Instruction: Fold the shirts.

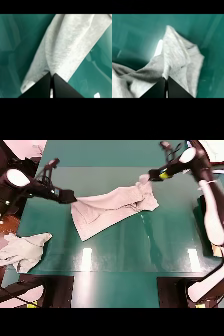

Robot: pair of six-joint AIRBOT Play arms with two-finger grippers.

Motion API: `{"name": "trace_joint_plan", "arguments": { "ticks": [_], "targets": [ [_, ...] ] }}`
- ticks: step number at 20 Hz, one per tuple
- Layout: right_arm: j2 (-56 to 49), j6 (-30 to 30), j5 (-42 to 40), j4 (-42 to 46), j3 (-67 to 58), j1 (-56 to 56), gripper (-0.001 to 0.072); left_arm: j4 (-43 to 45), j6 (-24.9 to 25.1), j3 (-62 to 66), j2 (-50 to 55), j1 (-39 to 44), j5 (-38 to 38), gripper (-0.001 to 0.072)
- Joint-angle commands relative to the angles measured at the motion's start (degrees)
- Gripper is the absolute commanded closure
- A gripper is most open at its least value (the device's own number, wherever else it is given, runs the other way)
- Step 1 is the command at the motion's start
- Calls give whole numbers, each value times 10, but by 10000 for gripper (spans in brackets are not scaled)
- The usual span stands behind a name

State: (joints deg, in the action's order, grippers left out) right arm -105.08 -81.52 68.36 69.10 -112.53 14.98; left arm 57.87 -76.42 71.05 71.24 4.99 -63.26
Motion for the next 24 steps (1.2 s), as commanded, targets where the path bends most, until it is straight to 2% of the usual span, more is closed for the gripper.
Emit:
{"name": "trace_joint_plan", "arguments": {
  "ticks": [1,9,12,15,18,20,24],
  "targets": [
    [111,0,-3,19,-2,-48,701,7,-2,91,-36,0,-10,684],
    [347,0,-9,10,-2,-127,701,-3,-3,344,-147,0,-16,684],
    [423,2,-24,12,-2,-129,701,-33,-14,404,-180,0,-23,684],
    [499,2,-77,17,-2,-130,701,-89,-16,469,-197,0,-24,684],
    [562,2,-105,35,-2,-129,702,-148,-17,490,-218,0,-18,684],
    [591,2,-104,62,-2,-130,703,-178,-42,490,-226,0,-33,684],
    [586,-1,-71,70,-3,-129,704,-158,-94,430,-224,0,-151,684]
  ]
}}
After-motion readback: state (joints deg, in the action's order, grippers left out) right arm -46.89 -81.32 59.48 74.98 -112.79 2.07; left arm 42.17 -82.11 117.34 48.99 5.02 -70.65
